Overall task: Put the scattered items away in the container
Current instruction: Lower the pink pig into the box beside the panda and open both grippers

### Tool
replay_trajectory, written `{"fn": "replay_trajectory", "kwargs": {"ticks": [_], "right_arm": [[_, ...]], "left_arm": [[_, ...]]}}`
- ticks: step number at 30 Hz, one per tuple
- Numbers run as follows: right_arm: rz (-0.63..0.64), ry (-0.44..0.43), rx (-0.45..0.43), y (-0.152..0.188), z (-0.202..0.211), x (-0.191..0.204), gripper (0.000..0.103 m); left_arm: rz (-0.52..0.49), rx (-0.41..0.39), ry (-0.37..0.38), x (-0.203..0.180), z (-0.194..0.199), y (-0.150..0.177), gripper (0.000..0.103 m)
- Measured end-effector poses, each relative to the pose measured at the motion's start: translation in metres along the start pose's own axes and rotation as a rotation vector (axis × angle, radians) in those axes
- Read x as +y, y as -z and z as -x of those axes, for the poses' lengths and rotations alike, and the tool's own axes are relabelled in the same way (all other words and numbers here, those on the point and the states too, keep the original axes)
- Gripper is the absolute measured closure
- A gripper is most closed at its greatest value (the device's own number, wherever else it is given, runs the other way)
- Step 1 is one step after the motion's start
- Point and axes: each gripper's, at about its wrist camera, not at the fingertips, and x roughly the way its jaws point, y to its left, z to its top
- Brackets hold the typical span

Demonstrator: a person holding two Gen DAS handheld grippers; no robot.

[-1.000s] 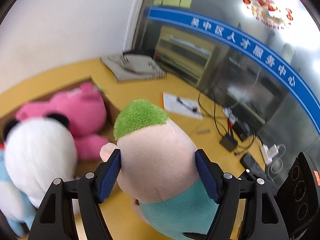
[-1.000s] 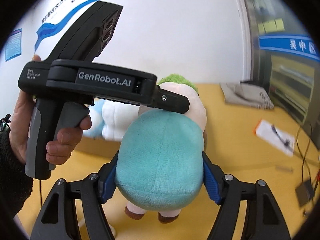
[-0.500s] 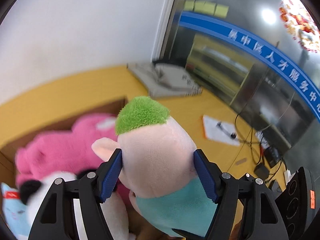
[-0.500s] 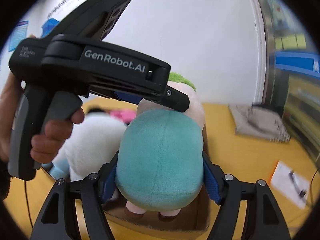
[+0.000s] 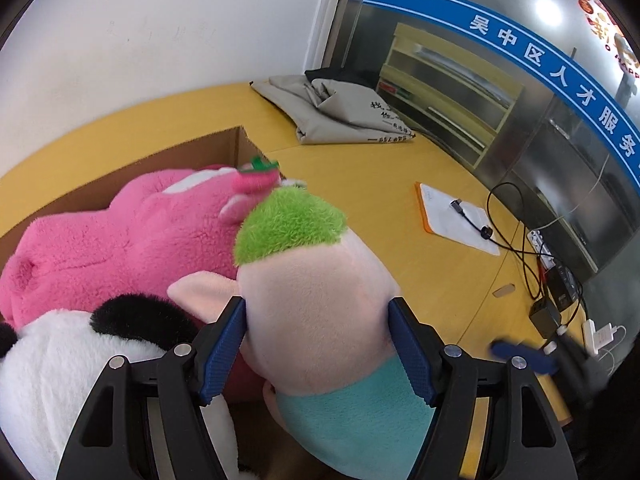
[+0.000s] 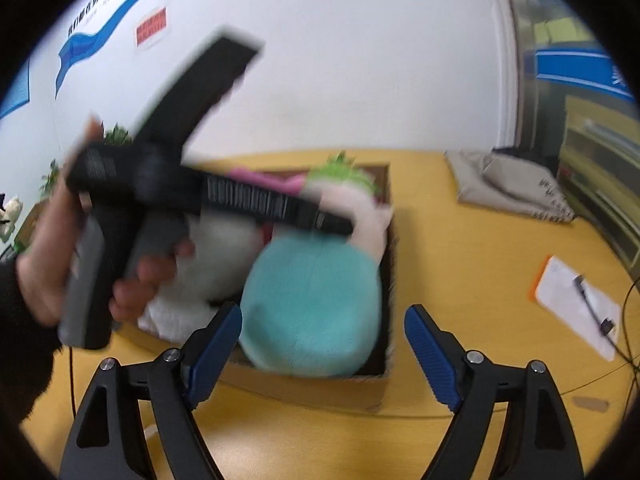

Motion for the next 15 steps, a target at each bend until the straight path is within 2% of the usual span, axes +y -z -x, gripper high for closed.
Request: {"fn": "replay_trajectory", "kwargs": {"ticks": [2,3,4,6,9,11,13,15], "right_arm": [[-0.012,0.007,-0.002,-0.008,-0.006,-0.005,0.025],[-0.011,0.009,0.013,-0.009,-0.014,-0.007,0.038],[-0.004,0.008,0.042,-0.009,-0.026,-0.010,0.042],[-0.006,0.007,0.104,0.000,-0.042,-0.008,0.043],[0.017,0.034,0.092,0.006,-0.044,-0.006,0.048],[-0.027,0.013,0.121,0.008,-0.047,-0.011,0.050],[-0.005,0.018,0.121,0.009,-0.046,-0.009,0.050],[-0.045,0.005,0.124,0.009,-0.042,-0.010,0.047]], "left_arm": [[0.008,0.001,0.004,0.001,-0.004,0.001,0.027],[0.008,0.005,0.001,0.001,-0.006,0.002,0.027],[0.004,0.014,-0.005,0.001,-0.009,0.003,0.027],[-0.011,0.029,-0.018,0.000,-0.016,0.007,0.026],[-0.010,0.026,-0.016,0.001,-0.019,0.009,0.023],[0.001,0.032,-0.020,0.001,-0.020,0.010,0.022],[-0.008,0.020,-0.042,-0.003,-0.014,0.010,0.020],[-0.015,-0.016,-0.068,-0.009,0.002,0.012,0.020]]}}
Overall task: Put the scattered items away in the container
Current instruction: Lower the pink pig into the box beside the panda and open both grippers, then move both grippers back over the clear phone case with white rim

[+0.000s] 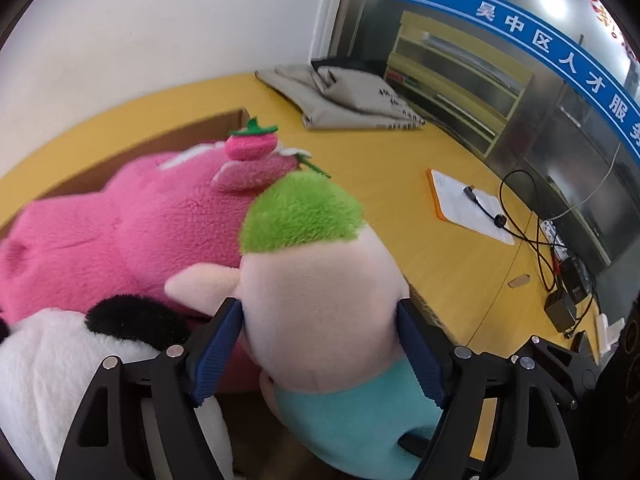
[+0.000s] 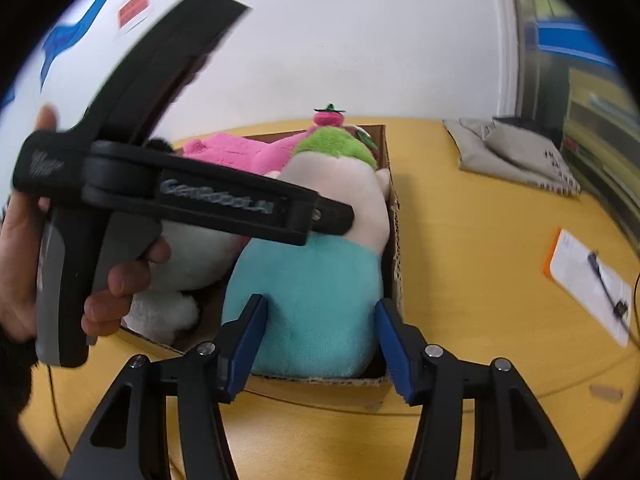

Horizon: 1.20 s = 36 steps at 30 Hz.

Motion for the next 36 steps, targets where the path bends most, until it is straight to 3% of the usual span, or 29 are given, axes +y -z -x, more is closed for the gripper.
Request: {"fn": "replay_trajectory", "kwargs": {"ticks": [2,4,7,10,16,24,36], "right_arm": [[-0.029,-0.004,-0.008,0.000,0.010,0.001,0.038],[-0.017,0.036,-0.043,0.002,0.029,0.009,0.021],[0.012,0.088,-0.126,0.000,0.066,0.025,0.021],[0.033,0.102,-0.185,0.000,0.101,0.042,0.020],[0.081,0.150,-0.197,0.002,0.125,0.061,0.018],[0.090,0.155,-0.208,0.023,0.155,0.092,0.018],[0.100,0.200,-0.174,0.042,0.157,0.104,0.018]], "left_arm": [[0.009,-0.041,-0.015,-0.001,0.023,0.003,0.020],[0.014,-0.108,-0.025,0.000,0.059,0.010,0.016],[0.013,-0.219,-0.053,-0.004,0.121,0.023,0.005],[0.025,-0.311,-0.092,-0.008,0.187,0.043,0.001],[0.047,-0.368,-0.168,-0.010,0.271,0.103,0.000],[0.103,-0.331,-0.180,-0.017,0.287,0.170,0.000],[0.150,-0.307,-0.195,-0.024,0.275,0.215,0.000]]}}
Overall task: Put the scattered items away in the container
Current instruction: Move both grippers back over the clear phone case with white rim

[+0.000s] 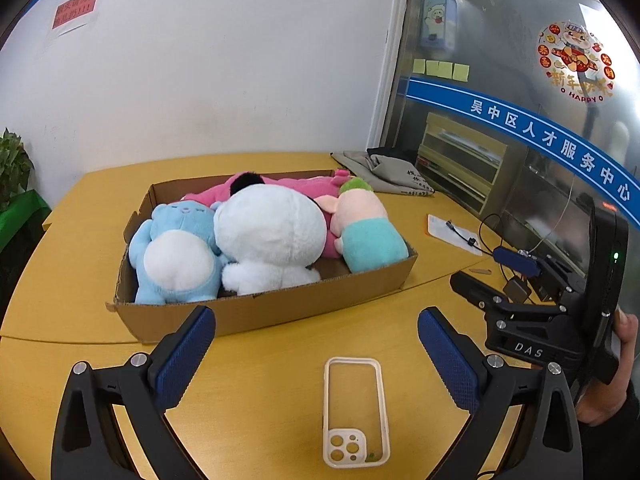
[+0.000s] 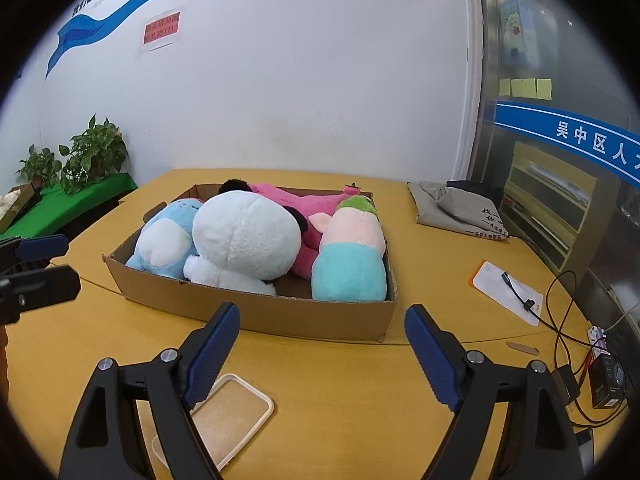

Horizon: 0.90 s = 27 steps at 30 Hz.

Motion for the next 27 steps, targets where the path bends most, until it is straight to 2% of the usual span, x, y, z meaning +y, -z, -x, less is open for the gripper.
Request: {"fn": "replay_trajectory", "kwargs": {"ticks": [12,23,27], "right_arm": [[0.014,0.009,0.021,0.005,-0.003,0.007,0.018],[0.018,0.011,0.025,0.009,-0.004,0.007,0.018],[0.013,-0.004,0.039,0.014,-0.008,0.008,0.018]], "left_arm": [[0.038,0.029,0.033,-0.002,-0.007,0.016,0.000],[0.037,0.037,0.014,-0.007,-0.010,0.019,0.000],[0.046,0.074,0.027,-0.008,-0.014,0.028,0.000]]}}
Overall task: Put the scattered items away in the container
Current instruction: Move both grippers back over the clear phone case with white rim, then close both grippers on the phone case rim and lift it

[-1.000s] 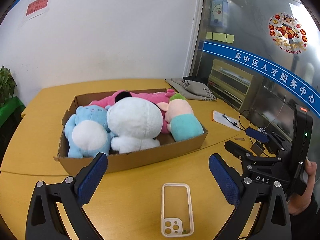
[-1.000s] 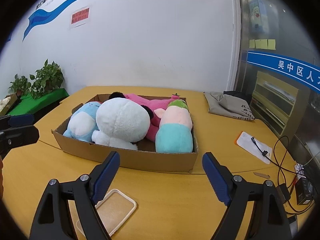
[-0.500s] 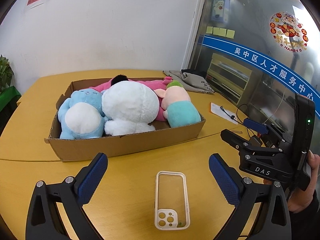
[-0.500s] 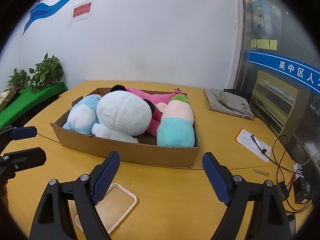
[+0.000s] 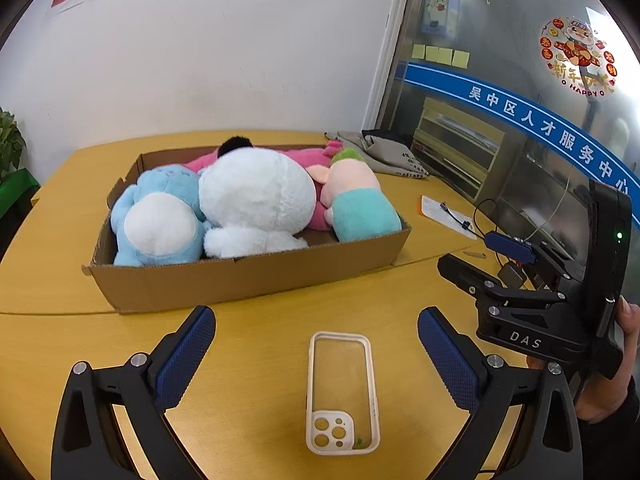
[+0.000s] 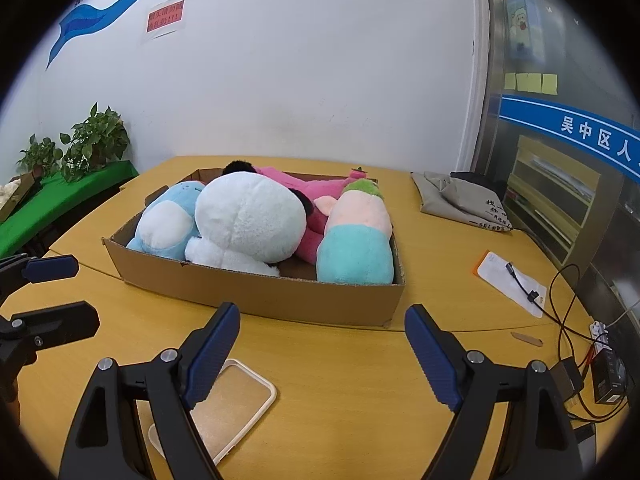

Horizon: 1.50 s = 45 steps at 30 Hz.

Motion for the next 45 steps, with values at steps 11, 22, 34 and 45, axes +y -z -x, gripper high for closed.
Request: {"fn": "replay_trajectory", "kwargs": {"ticks": [11,22,34,45], "right_arm": [[0.115,-0.153,0.192,0.043,-0.063,0.024,0.018],[0.229,-0.243,0.323,0.070,-0.118,0.046,0.060],[0.161,-0.269,0.344,0.096,-0.096,0.022,0.086],[0.133,-0.325,0.354,0.119,-0.040,0.022,0.078]], "left_arm": [[0.136,0.197,0.018,0.009,-0.026,0.073,0.004],[0.207,0.345,0.024,0.013,-0.062,0.104,0.051],[0.136,0.346,-0.020,0.014,-0.075,0.103,0.087],[0.130,0.322,-0.020,0.031,-0.060,0.091,0.087]]}}
